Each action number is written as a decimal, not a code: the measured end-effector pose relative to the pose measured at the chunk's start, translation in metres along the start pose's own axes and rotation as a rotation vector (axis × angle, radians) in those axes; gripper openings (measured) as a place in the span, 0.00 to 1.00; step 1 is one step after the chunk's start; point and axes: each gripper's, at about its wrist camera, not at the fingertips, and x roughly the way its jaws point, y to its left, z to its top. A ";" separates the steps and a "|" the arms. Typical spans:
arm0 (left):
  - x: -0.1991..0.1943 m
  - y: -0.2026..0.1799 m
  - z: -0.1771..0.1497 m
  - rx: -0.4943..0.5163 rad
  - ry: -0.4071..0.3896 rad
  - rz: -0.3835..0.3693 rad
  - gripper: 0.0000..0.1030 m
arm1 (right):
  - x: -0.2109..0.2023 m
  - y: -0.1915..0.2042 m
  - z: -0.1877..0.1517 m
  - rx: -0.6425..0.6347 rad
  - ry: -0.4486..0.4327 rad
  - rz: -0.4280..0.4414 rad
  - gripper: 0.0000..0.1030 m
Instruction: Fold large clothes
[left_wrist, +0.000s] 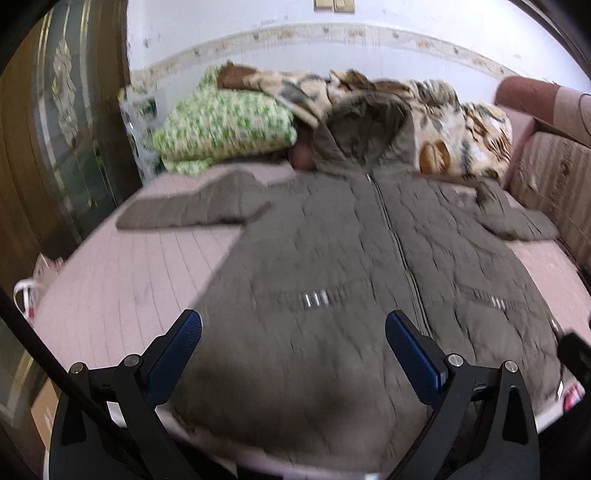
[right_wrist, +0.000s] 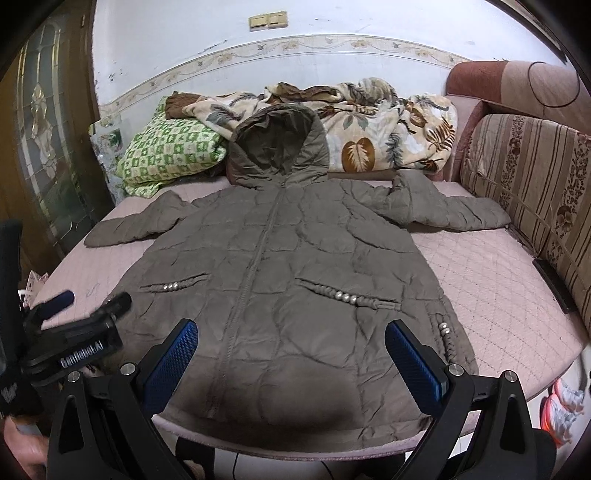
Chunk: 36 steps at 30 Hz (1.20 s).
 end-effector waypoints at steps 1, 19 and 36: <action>0.003 0.001 0.009 -0.006 -0.015 -0.006 0.97 | 0.001 -0.005 0.002 0.010 0.001 -0.005 0.99; 0.152 -0.036 0.105 0.034 0.071 -0.049 0.97 | 0.039 -0.203 0.071 0.383 0.073 -0.072 0.99; 0.165 -0.044 0.105 0.076 0.051 -0.044 0.97 | 0.194 -0.450 0.130 0.895 0.040 -0.212 0.63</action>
